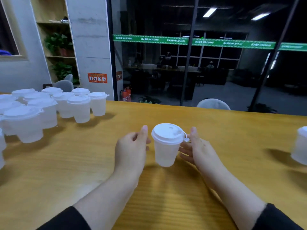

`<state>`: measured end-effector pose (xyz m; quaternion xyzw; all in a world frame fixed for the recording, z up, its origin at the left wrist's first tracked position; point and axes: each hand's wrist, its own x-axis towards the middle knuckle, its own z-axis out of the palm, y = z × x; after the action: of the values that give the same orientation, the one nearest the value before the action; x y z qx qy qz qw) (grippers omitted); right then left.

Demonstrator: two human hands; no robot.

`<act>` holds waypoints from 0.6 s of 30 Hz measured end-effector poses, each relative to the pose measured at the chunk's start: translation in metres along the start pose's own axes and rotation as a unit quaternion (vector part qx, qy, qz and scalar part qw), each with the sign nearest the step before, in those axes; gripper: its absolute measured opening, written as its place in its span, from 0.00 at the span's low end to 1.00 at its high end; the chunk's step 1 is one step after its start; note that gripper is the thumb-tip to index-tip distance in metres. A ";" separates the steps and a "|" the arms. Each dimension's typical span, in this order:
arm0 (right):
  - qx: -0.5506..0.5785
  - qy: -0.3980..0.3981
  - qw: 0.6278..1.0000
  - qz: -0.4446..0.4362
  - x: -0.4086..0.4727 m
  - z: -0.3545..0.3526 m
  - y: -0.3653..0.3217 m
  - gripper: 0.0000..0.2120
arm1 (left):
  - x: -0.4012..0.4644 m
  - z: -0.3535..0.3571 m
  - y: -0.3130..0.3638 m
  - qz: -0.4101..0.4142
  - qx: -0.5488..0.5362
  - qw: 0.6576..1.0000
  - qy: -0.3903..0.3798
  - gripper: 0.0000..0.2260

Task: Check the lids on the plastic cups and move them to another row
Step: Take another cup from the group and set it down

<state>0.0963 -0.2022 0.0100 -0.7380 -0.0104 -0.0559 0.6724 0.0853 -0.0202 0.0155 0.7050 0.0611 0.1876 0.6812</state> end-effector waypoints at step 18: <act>-0.293 -0.108 0.870 -0.381 0.032 -0.059 -0.011 0.04 | 0.044 0.024 -0.016 0.185 0.058 0.945 -0.263 0.18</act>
<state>0.1234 -0.2616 0.0294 -0.8414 -0.3463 -0.2281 0.3466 0.1365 -0.0267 0.0075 0.7666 -0.2403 0.1145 0.5844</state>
